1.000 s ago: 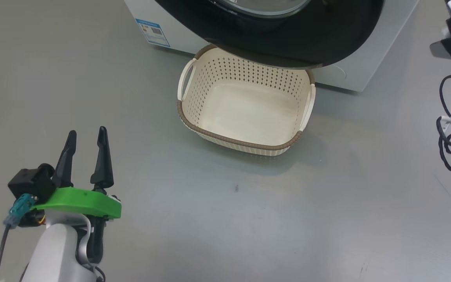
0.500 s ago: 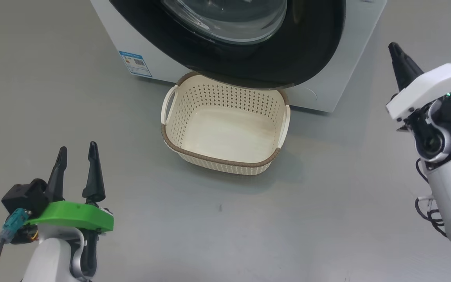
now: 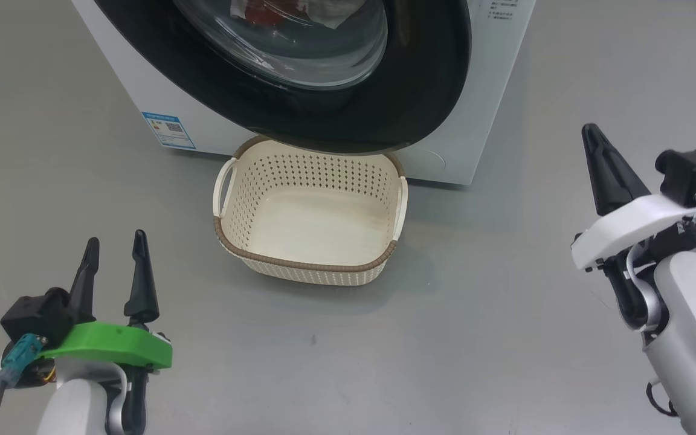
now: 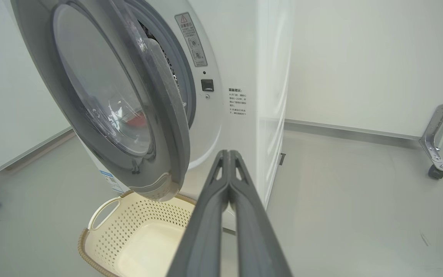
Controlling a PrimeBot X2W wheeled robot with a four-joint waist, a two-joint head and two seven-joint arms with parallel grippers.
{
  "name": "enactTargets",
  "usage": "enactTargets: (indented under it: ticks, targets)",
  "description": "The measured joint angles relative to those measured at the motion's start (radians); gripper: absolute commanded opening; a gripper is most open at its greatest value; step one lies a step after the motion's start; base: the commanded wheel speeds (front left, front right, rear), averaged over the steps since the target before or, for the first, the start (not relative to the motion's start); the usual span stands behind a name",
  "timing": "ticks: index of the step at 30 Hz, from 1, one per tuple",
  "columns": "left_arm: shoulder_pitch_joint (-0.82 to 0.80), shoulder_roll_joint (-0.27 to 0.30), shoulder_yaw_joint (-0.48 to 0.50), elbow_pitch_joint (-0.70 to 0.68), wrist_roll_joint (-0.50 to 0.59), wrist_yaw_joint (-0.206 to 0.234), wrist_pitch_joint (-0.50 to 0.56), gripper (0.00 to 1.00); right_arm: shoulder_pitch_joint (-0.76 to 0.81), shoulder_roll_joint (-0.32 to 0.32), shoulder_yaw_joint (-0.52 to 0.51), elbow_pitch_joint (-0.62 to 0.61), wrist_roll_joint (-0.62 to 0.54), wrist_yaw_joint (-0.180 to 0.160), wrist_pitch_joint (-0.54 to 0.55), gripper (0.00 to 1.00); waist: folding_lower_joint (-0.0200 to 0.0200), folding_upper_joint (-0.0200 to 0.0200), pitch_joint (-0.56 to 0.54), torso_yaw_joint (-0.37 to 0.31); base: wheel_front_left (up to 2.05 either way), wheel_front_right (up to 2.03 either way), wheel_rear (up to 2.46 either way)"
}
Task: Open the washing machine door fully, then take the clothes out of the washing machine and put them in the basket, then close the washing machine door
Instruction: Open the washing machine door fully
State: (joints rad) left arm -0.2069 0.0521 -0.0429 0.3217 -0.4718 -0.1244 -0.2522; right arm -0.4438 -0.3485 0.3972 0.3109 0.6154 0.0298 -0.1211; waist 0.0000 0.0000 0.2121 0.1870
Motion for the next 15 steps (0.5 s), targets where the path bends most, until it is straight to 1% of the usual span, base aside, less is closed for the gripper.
enactTargets:
  ticks: [1,4,7,8,9,10,11,15]
  targets:
    - [0.0,0.0,0.0,0.0,0.0,0.0,0.0,1.0,0.0,0.0,0.0,0.0,0.0,0.0,0.0,0.0,0.0,0.0,0.0,0.0,0.0,0.0,0.0]
    - [0.003,0.0,-0.001,-0.001,0.001,0.0,0.0,1.0,0.061,0.014,0.0,-0.014,-0.015,-0.035,-0.041,0.0,0.0,0.0,-0.003,-0.006,0.0,0.0,0.0]
    - [0.009,0.0,0.005,-0.003,0.003,0.0,0.0,1.0,0.109,0.044,0.0,-0.027,-0.021,-0.068,-0.086,0.0,0.0,0.0,-0.004,-0.012,0.0,0.0,0.0]
    - [0.013,0.0,0.01,-0.005,0.003,0.0,0.0,1.0,0.121,0.053,0.001,-0.031,-0.025,-0.077,-0.101,0.12,0.0,0.0,-0.005,-0.015,0.0,0.0,0.0]
    - [0.016,0.0,0.012,-0.006,0.003,0.0,0.0,1.0,0.13,0.06,-0.001,-0.034,-0.031,-0.09,-0.111,0.82,0.0,0.0,-0.005,-0.018,0.0,0.0,0.0]
    - [0.018,0.0,0.01,-0.006,0.003,0.0,0.0,1.0,0.142,0.063,-0.007,-0.037,-0.037,-0.106,-0.115,1.0,0.0,0.0,-0.005,-0.021,0.0,0.0,0.0]
    - [0.019,0.0,0.007,-0.006,0.005,0.0,0.0,1.0,0.153,0.063,-0.013,-0.041,-0.038,-0.113,-0.115,1.0,0.0,0.0,-0.006,-0.024,0.0,0.0,0.0]
    - [0.02,0.0,0.005,-0.008,0.01,0.0,0.0,1.0,0.193,0.065,-0.015,-0.061,-0.053,-0.114,-0.119,1.0,0.0,0.0,-0.005,-0.029,0.0,0.0,0.0]
